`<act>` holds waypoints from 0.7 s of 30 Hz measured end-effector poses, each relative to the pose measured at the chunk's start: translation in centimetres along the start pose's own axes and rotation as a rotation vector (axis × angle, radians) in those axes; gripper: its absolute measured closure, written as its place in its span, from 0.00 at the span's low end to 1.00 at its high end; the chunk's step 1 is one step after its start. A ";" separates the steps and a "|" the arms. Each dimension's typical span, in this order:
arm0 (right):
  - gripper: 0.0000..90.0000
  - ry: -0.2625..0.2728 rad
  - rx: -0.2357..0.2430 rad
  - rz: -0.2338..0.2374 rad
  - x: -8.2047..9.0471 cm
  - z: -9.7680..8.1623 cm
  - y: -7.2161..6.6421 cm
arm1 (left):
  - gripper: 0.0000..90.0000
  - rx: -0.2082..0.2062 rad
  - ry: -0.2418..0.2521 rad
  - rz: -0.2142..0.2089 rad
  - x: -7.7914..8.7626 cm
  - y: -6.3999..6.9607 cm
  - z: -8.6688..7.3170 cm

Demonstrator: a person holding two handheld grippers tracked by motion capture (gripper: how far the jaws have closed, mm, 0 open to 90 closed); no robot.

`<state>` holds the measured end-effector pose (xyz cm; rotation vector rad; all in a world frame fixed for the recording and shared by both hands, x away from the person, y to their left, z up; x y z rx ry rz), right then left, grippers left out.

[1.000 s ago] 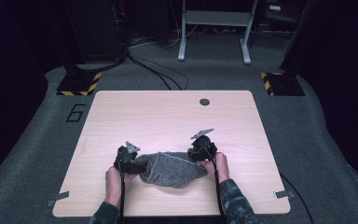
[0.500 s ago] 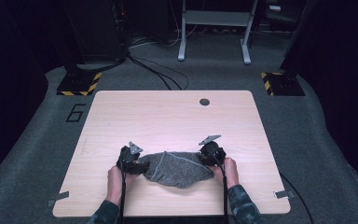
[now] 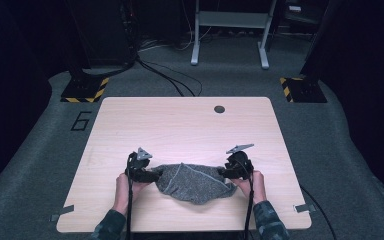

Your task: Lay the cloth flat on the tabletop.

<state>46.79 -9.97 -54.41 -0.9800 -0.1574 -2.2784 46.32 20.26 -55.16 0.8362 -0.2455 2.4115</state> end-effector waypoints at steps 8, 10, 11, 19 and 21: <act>0.54 -0.043 0.010 -0.052 -1.0 0.0 0.3 | 0.34 -0.002 -0.051 0.013 -0.8 -0.2 -0.1; 0.57 -0.049 0.009 -0.062 -1.2 -0.2 0.3 | 0.36 -0.011 -0.060 0.024 -0.9 -0.1 -0.2; 0.59 -0.057 0.010 -0.064 -1.3 -0.3 0.4 | 0.37 -0.012 -0.058 0.028 -0.9 0.0 -0.2; 0.71 -0.064 0.049 -0.097 -1.6 -0.5 0.3 | 0.52 -0.031 -0.077 0.048 -1.1 0.6 -0.7; 0.76 -0.074 0.065 -0.092 -1.6 -0.5 0.1 | 0.58 -0.027 -0.080 0.049 -1.0 0.9 -0.8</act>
Point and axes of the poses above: each handheld gripper's, and its own axes: x roughly backward along the jaws, z roughly out of its top, y roughly to its right, the point moved 7 cm from there along -x, roughly forward along the jaws, and after that the axes turned 8 degrees about y, right-handed, at the moved point
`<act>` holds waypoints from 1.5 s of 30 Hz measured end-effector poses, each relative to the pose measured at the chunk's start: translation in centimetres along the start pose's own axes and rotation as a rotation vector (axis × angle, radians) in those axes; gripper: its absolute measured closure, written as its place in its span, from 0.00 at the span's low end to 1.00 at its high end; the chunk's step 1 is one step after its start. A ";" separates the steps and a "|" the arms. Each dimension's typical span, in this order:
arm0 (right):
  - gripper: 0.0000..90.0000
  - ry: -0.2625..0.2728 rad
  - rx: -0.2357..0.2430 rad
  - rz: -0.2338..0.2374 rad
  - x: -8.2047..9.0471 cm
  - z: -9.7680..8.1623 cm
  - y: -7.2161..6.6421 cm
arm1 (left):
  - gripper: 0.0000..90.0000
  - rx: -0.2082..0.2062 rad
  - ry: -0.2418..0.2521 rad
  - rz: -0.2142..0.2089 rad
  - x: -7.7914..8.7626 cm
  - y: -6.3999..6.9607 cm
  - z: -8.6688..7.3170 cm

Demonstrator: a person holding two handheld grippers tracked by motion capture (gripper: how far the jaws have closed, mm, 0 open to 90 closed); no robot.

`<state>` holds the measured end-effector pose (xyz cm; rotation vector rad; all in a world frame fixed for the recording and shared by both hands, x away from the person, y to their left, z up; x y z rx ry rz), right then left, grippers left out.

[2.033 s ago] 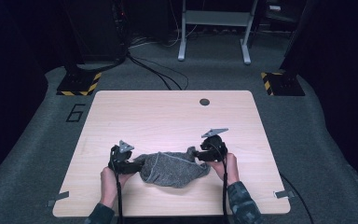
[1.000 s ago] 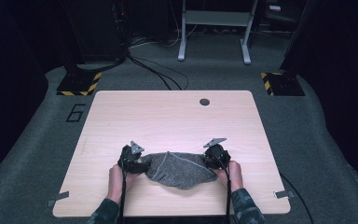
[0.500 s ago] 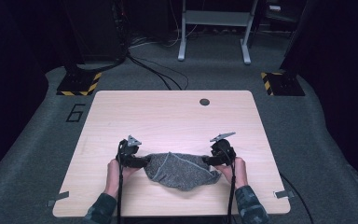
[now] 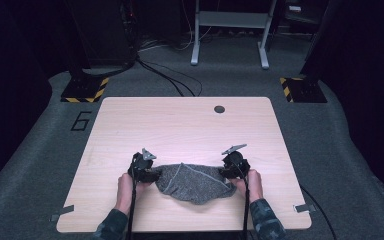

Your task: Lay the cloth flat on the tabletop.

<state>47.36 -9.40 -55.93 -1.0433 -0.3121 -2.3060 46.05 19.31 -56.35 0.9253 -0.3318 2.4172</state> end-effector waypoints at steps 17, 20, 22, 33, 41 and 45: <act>0.97 0.046 -0.034 0.017 0.2 -0.5 -0.6 | 0.95 -0.039 0.038 0.021 -0.1 1.6 0.0; 0.98 0.066 -0.050 0.028 0.6 -1.0 -0.5 | 0.96 -0.035 0.039 0.021 0.0 1.6 0.0; 0.98 0.072 -0.059 0.019 0.8 -1.2 -0.5 | 0.96 -0.018 0.046 0.015 0.0 1.6 0.0; 0.98 0.210 -0.064 -0.029 5.2 -0.1 -0.2 | 0.96 -0.015 0.128 -0.006 2.0 1.7 2.1; 0.98 0.220 -0.062 -0.056 6.1 0.9 -0.2 | 0.96 -0.011 0.107 -0.013 1.2 1.1 2.7; 0.98 0.191 -0.062 -0.063 4.5 1.4 0.7 | 0.96 -0.009 0.083 -0.009 -0.2 0.3 2.8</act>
Point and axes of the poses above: each handheld gripper's, and its own axes: x roughly backward along the jaws, z roughly out of its top, y roughly to its right, the point moved 7 cm from there along -x, roughly forward along the jaws, and after that the axes turned 8 degrees about y, right-handed, at the moved point
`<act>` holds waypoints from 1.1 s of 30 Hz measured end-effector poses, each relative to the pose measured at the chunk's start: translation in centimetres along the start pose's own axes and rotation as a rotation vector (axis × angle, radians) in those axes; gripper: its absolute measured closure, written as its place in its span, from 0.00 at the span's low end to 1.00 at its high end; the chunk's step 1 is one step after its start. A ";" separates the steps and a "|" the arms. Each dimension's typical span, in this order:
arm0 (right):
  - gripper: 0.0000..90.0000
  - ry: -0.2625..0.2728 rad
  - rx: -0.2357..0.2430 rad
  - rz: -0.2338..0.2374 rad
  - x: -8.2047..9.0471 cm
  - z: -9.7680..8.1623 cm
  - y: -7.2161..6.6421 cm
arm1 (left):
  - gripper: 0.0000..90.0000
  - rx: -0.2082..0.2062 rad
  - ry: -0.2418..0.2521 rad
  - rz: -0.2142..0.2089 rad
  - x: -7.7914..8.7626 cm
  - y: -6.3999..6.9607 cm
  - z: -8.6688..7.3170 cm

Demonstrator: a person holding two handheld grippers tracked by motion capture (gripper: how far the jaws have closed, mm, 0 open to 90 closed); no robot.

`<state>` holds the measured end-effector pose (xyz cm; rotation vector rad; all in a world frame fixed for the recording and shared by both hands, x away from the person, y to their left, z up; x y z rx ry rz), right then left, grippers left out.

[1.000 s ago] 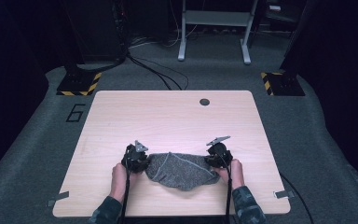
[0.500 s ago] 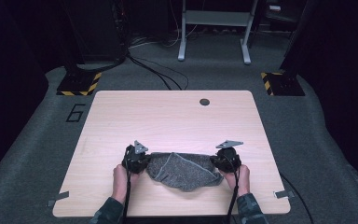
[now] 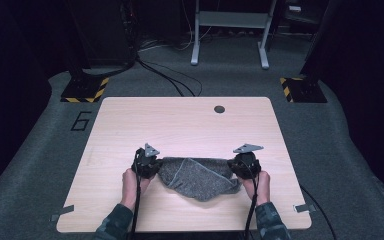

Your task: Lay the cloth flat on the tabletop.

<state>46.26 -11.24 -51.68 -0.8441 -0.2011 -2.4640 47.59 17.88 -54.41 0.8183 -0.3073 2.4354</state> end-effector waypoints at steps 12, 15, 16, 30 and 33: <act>0.98 0.150 0.092 -0.118 0.4 13.0 4.1 | 0.96 -0.075 0.202 0.149 2.9 -5.7 13.9; 0.98 0.248 0.150 -0.140 3.9 17.0 3.6 | 0.96 -0.142 0.283 0.192 5.9 -5.3 16.8; 0.98 0.262 0.145 -0.140 4.6 17.3 3.4 | 0.96 -0.165 0.291 0.197 6.6 -5.1 16.9; 0.98 0.089 0.084 -0.016 2.7 1.9 -0.7 | 0.96 -0.118 0.142 0.061 3.6 1.0 2.6; 0.98 0.038 0.054 -0.005 1.7 -0.9 -0.9 | 0.95 -0.094 0.095 0.036 2.7 1.6 0.3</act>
Point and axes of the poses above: each handheld gripper's, and its own axes: x roughly backward along the jaws, z roughly out of its top, y roughly to its right, the point moved 7 cm from there along -x, roughly forward along the jaws, and after that the axes turned 8 degrees about y, right-handed, at the moved point
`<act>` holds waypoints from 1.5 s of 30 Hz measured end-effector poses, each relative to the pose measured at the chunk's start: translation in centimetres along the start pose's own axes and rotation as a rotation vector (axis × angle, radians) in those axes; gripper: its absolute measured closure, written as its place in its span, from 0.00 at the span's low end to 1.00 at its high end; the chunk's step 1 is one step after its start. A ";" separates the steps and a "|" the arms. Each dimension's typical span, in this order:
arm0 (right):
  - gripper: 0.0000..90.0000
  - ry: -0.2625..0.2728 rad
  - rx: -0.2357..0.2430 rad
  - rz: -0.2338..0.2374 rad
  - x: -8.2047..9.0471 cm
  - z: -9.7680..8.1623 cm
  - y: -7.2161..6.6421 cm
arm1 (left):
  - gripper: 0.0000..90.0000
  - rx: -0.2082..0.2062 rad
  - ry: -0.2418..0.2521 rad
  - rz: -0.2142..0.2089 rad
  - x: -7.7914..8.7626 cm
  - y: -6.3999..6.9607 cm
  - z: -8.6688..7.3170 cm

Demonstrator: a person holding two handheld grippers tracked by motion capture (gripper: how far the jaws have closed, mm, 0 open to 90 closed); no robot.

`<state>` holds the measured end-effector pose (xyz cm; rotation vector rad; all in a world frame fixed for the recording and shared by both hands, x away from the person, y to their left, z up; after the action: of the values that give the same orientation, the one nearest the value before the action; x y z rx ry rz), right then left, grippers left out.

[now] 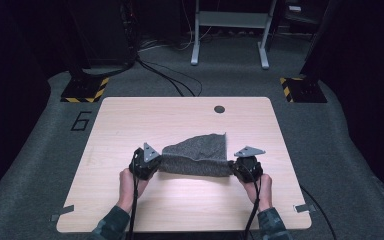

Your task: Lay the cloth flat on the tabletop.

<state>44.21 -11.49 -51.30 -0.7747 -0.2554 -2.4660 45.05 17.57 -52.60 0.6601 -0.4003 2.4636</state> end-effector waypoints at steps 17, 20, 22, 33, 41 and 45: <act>0.98 -0.025 -0.081 0.041 0.3 -3.9 -1.3 | 0.96 0.063 -0.048 -0.033 0.4 1.5 -3.1; 0.98 -0.022 -0.076 0.038 0.1 -3.7 -1.0 | 0.96 0.063 -0.047 -0.033 0.2 1.2 -2.9; 0.98 -0.025 -0.088 0.034 0.0 -3.5 -0.8 | 0.96 0.078 -0.049 -0.031 -0.2 0.7 -2.8; 0.98 0.010 -0.026 -0.031 -4.0 4.6 4.0 | 0.96 0.051 -0.046 0.041 -4.0 -5.2 4.1; 0.98 0.198 0.068 -0.117 0.5 18.3 6.4 | 0.96 -0.029 0.154 0.174 0.6 -9.4 17.8; 0.98 0.317 0.129 -0.108 5.4 20.1 4.4 | 0.96 -0.100 0.257 0.185 5.0 -7.3 18.9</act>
<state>52.43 -10.94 -31.67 -0.3169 -0.3398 -2.5975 52.56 17.86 -33.13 0.2702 -0.4980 2.6395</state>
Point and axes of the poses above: each handheld gripper's, and its own axes: x roughly backward along the jaws, z roughly out of its top, y roughly to its right, the point moved 7 cm from there along -x, roughly forward along the jaws, and after that the axes turned 8 degrees about y, right-handed, at the moved point
